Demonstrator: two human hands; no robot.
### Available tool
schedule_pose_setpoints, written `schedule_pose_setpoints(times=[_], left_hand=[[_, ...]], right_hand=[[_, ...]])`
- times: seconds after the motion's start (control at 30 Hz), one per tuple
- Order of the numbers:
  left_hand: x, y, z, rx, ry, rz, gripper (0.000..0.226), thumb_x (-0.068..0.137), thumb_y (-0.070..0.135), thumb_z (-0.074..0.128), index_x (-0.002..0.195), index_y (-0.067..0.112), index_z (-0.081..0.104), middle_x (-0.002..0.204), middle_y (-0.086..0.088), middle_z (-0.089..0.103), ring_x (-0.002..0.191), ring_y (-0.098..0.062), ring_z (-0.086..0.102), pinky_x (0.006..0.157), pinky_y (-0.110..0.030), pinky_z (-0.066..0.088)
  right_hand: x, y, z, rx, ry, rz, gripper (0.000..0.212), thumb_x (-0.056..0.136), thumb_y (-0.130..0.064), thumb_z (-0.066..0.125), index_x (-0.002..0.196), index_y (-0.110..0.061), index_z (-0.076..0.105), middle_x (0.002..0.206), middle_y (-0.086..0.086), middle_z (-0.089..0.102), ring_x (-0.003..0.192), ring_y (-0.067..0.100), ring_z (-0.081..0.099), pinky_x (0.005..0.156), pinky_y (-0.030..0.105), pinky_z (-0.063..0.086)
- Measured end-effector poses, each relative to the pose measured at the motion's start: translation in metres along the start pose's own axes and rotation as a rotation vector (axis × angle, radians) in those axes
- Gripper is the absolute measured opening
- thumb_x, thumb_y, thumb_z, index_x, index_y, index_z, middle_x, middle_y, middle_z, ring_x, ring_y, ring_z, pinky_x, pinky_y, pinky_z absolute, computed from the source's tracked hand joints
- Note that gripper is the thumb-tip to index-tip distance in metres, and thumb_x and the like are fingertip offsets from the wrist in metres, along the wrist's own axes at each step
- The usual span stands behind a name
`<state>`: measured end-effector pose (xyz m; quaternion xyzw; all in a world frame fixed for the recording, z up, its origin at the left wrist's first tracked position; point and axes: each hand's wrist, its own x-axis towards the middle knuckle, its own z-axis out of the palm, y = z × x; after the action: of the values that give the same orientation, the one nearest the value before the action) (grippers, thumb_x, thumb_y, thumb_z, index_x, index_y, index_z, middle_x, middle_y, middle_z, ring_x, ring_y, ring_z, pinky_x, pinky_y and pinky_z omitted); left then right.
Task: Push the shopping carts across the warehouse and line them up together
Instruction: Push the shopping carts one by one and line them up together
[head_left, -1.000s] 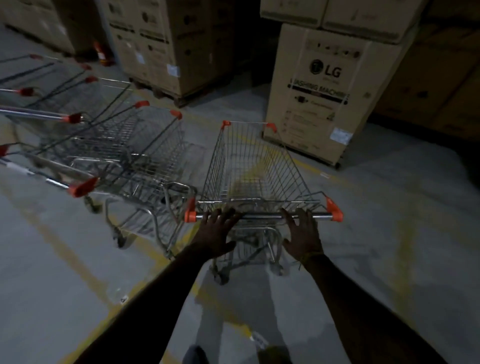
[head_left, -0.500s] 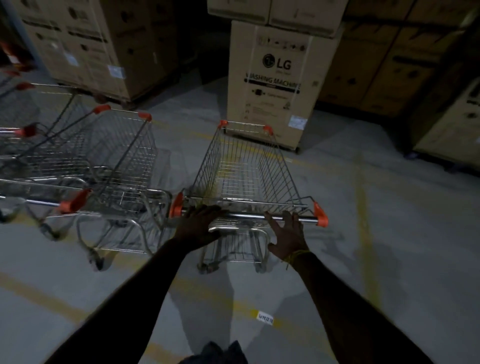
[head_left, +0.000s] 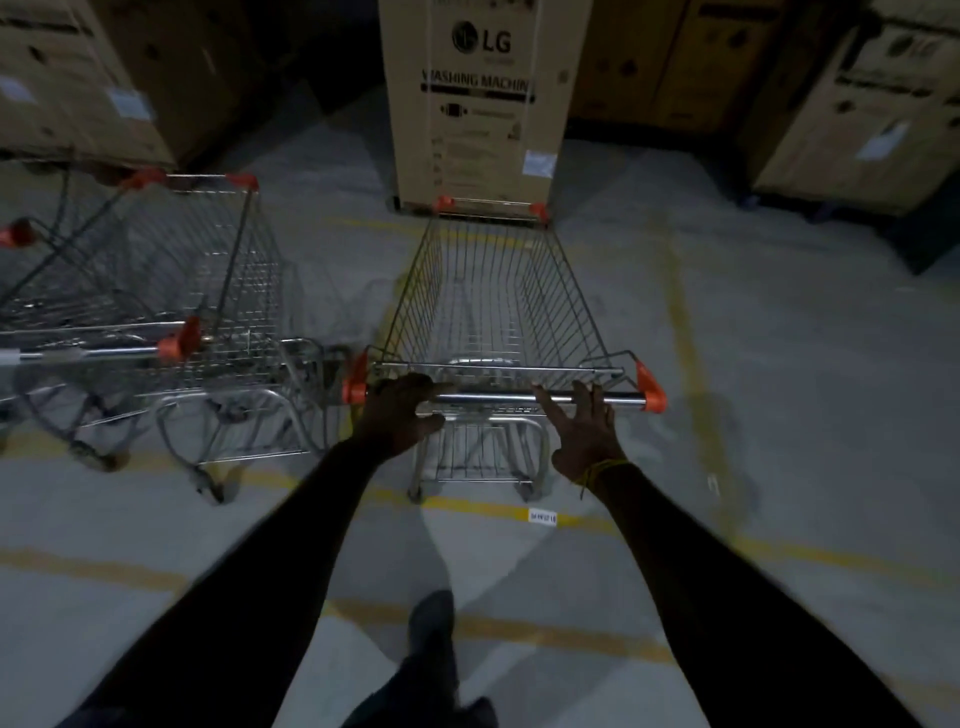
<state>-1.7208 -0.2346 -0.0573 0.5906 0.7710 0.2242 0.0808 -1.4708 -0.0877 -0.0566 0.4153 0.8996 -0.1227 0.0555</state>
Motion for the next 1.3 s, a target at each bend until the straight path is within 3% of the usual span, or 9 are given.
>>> schedule_pose_setpoints(times=[0.13, 0.27, 0.53, 0.67, 0.83, 1.07, 1.3], left_hand=[[-0.032, 0.001, -0.002, -0.02, -0.006, 0.088, 0.051, 0.074, 0.049, 0.056, 0.123, 0.037, 0.063, 0.112, 0.002, 0.069, 0.102, -0.022, 0.065, 0.087, -0.04, 0.052], [-0.061, 0.0, -0.013, -0.128, 0.007, 0.136, 0.048, 0.074, 0.047, 0.056, 0.117, 0.031, 0.07, 0.107, 0.0, 0.071, 0.099, -0.018, 0.067, 0.087, -0.032, 0.053], [-0.134, -0.017, -0.036, -0.154, -0.09, 0.145, 0.058, 0.071, 0.054, 0.046, 0.122, 0.036, 0.065, 0.12, 0.002, 0.067, 0.115, -0.014, 0.06, 0.1, -0.034, 0.046], [-0.181, -0.034, -0.045, -0.173, -0.114, 0.162, 0.062, 0.07, 0.054, 0.043, 0.125, 0.033, 0.064, 0.125, 0.003, 0.064, 0.117, -0.012, 0.058, 0.103, -0.027, 0.041], [-0.23, -0.054, -0.052, -0.183, -0.169, 0.194, 0.068, 0.07, 0.058, 0.044, 0.133, 0.035, 0.056, 0.137, 0.006, 0.056, 0.128, -0.013, 0.049, 0.11, -0.043, 0.034], [-0.285, -0.06, -0.057, -0.016, -0.215, 0.23, 0.079, 0.069, 0.064, 0.035, 0.145, 0.041, 0.036, 0.151, 0.011, 0.039, 0.142, -0.02, 0.028, 0.115, -0.048, 0.015], [-0.324, -0.051, -0.054, 0.024, -0.171, 0.225, 0.077, 0.071, 0.062, 0.04, 0.145, 0.044, 0.032, 0.152, 0.011, 0.038, 0.145, -0.024, 0.026, 0.116, -0.047, 0.009]], right_hand=[[-0.042, -0.016, 0.011, -0.004, 0.017, 0.047, 0.109, 0.071, -0.008, 0.059, 0.15, -0.046, -0.007, 0.16, 0.02, -0.007, 0.145, 0.045, -0.011, 0.117, 0.057, 0.003], [-0.081, -0.038, 0.02, 0.002, 0.031, 0.088, 0.11, 0.07, -0.003, 0.055, 0.149, -0.048, -0.009, 0.16, 0.02, -0.008, 0.145, 0.046, -0.011, 0.116, 0.059, 0.003], [-0.153, -0.092, 0.045, -0.005, 0.028, 0.183, 0.109, 0.073, -0.009, 0.059, 0.149, -0.048, -0.009, 0.161, 0.018, -0.011, 0.144, 0.046, -0.014, 0.116, 0.06, 0.003], [-0.194, -0.126, 0.061, -0.028, 0.023, 0.204, 0.108, 0.075, -0.014, 0.06, 0.149, -0.046, -0.011, 0.16, 0.018, -0.014, 0.144, 0.046, -0.017, 0.114, 0.061, 0.003], [-0.235, -0.158, 0.076, -0.027, 0.02, 0.222, 0.109, 0.073, -0.013, 0.061, 0.149, -0.047, -0.011, 0.16, 0.019, -0.014, 0.144, 0.045, -0.017, 0.115, 0.061, 0.004], [-0.276, -0.184, 0.085, -0.051, 0.003, 0.232, 0.11, 0.075, -0.018, 0.062, 0.146, -0.049, -0.017, 0.161, 0.019, -0.011, 0.145, 0.045, -0.013, 0.116, 0.06, 0.005], [-0.307, -0.189, 0.092, -0.008, -0.02, 0.23, 0.107, 0.076, -0.021, 0.061, 0.146, -0.051, -0.014, 0.161, 0.017, -0.011, 0.145, 0.044, -0.016, 0.116, 0.06, 0.002]])
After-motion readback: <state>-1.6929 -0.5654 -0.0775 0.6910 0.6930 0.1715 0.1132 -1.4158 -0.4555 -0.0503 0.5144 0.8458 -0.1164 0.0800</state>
